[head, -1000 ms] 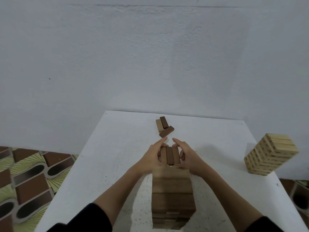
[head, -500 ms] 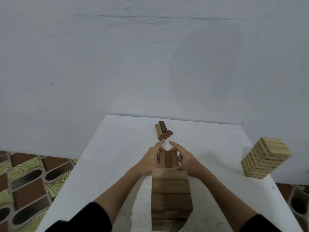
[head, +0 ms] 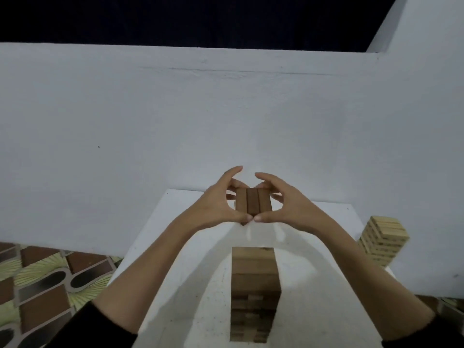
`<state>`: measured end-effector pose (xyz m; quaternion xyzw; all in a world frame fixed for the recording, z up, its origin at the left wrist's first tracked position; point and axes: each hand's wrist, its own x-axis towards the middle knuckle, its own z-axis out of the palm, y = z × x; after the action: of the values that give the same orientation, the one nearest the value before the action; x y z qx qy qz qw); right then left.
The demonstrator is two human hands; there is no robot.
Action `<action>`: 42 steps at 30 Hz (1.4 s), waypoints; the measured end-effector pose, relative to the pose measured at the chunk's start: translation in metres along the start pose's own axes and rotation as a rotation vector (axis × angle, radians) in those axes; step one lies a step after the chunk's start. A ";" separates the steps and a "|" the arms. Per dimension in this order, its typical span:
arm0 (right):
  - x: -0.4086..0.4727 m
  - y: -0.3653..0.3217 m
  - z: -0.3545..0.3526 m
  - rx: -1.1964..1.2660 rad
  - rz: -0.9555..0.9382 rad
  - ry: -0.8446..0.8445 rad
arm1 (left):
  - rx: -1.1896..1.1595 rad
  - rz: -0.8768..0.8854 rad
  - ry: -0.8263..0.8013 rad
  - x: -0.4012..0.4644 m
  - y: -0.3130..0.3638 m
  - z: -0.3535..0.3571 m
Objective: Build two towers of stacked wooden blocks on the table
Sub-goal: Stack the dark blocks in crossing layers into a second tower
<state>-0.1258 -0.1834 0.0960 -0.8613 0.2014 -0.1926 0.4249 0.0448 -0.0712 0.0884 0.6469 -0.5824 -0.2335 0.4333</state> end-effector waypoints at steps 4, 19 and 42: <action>-0.029 -0.029 -0.001 -0.009 -0.033 0.007 | 0.030 0.023 0.000 -0.028 0.029 -0.006; -0.102 -0.038 0.030 -0.071 0.015 -0.022 | 0.115 0.006 -0.052 -0.104 0.039 0.022; -0.107 -0.029 0.030 -0.111 0.047 -0.072 | 0.062 -0.026 -0.046 -0.110 0.018 0.033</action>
<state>-0.1958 -0.0927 0.0850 -0.8848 0.2167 -0.1401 0.3880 -0.0153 0.0254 0.0643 0.6620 -0.5906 -0.2358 0.3967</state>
